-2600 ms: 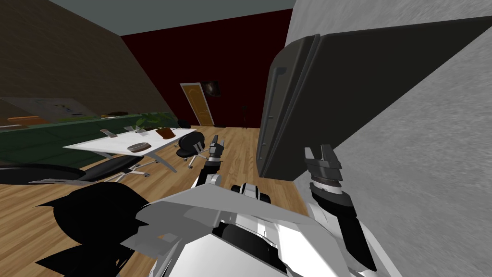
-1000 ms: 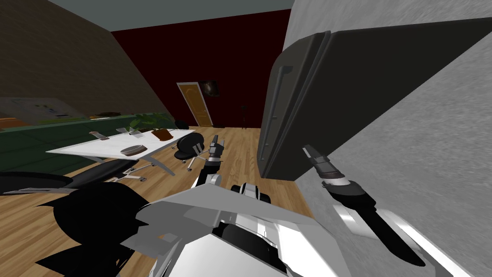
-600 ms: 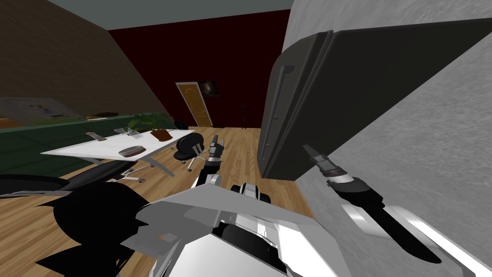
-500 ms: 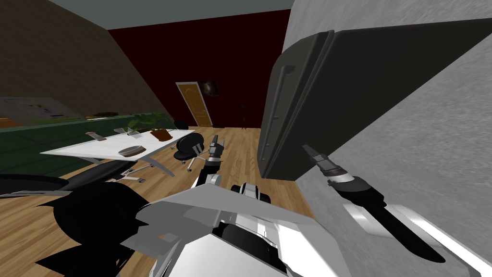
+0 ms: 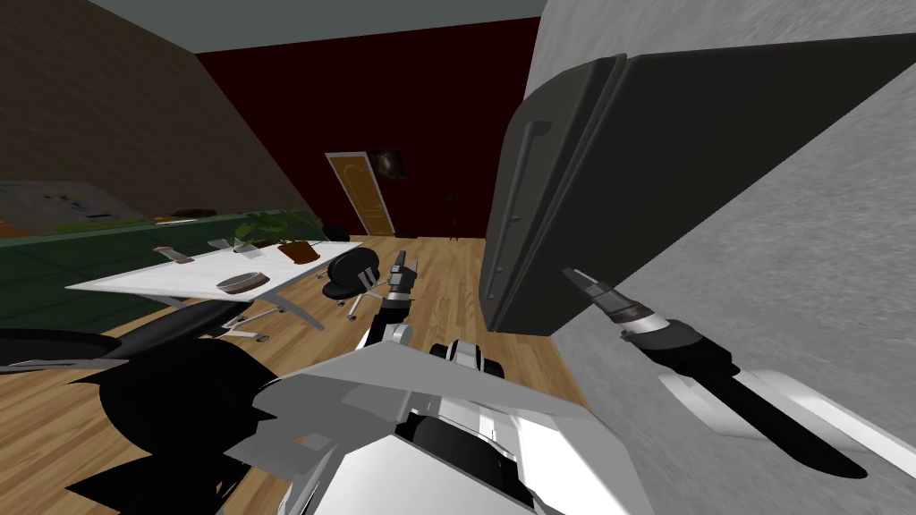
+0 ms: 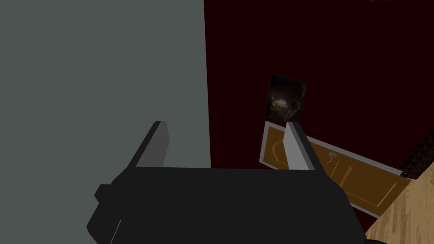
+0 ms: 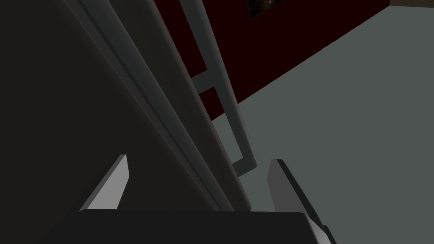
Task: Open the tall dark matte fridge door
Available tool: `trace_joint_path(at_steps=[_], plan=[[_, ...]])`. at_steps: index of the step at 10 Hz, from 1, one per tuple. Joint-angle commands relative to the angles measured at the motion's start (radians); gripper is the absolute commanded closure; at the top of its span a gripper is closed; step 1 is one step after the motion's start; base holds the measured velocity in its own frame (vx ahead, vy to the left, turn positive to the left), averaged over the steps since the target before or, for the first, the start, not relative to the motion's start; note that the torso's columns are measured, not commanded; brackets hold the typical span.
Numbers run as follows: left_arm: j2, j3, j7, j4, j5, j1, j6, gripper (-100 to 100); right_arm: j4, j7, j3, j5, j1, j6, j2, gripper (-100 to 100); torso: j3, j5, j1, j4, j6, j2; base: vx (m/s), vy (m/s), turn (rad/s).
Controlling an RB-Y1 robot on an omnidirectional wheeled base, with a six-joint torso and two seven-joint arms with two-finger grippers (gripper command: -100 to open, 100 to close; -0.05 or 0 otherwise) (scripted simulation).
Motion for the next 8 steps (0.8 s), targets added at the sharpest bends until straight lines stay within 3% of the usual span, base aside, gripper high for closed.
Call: trace_joint_path(at_steps=[1, 2, 3, 5, 6, 8], plan=[[0.0, 0.0, 0.0, 0.0, 0.0, 0.0, 0.0, 0, 0.012, 0.01, -0.005, 0.0, -0.008, 0.012, -0.081, -100, 0.0, 0.0, 0.0, 0.0, 0.0, 0.0, 0.006, 0.022, -0.001], [0.0, 0.0, 0.0, 0.0, 0.0, 0.0, 0.0, 0, 0.012, 0.01, -0.005, 0.0, -0.008, 0.012, -0.09, -100, 0.0, 0.0, -0.001, 0.0, 0.0, -0.001, 0.001, 0.006, 0.003], [0.0, 0.0, 0.0, 0.0, 0.0, 0.0, 0.0, 0, 0.044, 0.031, -0.019, -0.001, -0.017, 0.026, -0.13, -100, 0.0, 0.0, -0.002, 0.0, 0.0, 0.0, 0.006, 0.018, -0.034], [0.0, 0.0, 0.0, 0.0, 0.0, 0.0, 0.0, 0, 0.044, 0.031, -0.019, -0.001, -0.017, 0.026, -0.19, -100, 0.0, 0.0, 0.0, 0.0, 0.0, 0.0, 0.004, 0.021, -0.006], [0.0, 0.0, 0.0, 0.0, 0.0, 0.0, 0.0, 0, 0.077, 0.051, -0.032, -0.003, -0.027, 0.041, -0.221, -100, 0.0, 0.0, 0.0, 0.0, 0.0, 0.0, 0.008, 0.035, -0.021], [0.0, 0.0, 0.0, 0.0, 0.0, 0.0, 0.0, 0, 0.077, 0.051, -0.032, -0.003, -0.027, 0.041, -0.283, -100, 0.0, 0.0, 0.0, 0.0, 0.0, 0.0, 0.006, 0.026, -0.011]])
